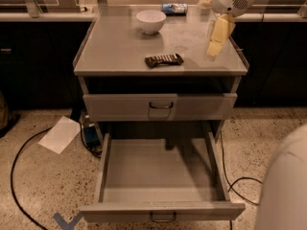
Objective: Place rxbar chocolate into middle drawer
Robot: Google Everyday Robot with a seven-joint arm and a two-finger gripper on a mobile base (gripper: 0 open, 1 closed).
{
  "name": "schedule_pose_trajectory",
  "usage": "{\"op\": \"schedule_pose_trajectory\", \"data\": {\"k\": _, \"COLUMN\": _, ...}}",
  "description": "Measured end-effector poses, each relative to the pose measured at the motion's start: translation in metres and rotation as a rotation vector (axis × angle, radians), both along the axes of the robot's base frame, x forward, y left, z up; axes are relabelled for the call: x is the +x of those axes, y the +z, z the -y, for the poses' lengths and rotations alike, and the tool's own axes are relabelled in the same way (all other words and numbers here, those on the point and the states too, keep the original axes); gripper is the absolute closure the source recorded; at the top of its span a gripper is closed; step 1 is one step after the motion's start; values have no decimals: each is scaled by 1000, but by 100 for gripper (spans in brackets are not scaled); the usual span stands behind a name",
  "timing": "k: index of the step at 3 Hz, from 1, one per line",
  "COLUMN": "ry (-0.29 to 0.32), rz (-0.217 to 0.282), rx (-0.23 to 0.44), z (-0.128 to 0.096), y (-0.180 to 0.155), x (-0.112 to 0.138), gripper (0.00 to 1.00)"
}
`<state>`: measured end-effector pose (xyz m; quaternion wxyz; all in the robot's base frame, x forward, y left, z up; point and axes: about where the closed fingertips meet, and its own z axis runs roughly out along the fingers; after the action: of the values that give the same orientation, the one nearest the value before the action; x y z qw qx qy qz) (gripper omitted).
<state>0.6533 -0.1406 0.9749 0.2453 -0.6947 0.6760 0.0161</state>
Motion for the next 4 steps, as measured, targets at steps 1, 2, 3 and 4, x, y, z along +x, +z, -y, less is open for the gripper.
{"op": "schedule_pose_trajectory", "data": {"k": 1, "ry": 60, "rz": 4, "rx": -5, "z": -19, "y": -14, "x": 27, "gripper": 0}}
{"op": "schedule_pose_trajectory", "data": {"k": 2, "ry": 90, "rz": 4, "rx": -34, "z": -37, "y": -27, "x": 49, "gripper": 0}}
{"op": "schedule_pose_trajectory", "data": {"k": 3, "ry": 111, "rz": 12, "rx": -77, "z": -54, "y": -40, "x": 71, "gripper": 0}}
{"op": "schedule_pose_trajectory", "data": {"k": 4, "ry": 122, "rz": -13, "rx": -96, "z": -80, "y": -74, "x": 102, "gripper": 0}}
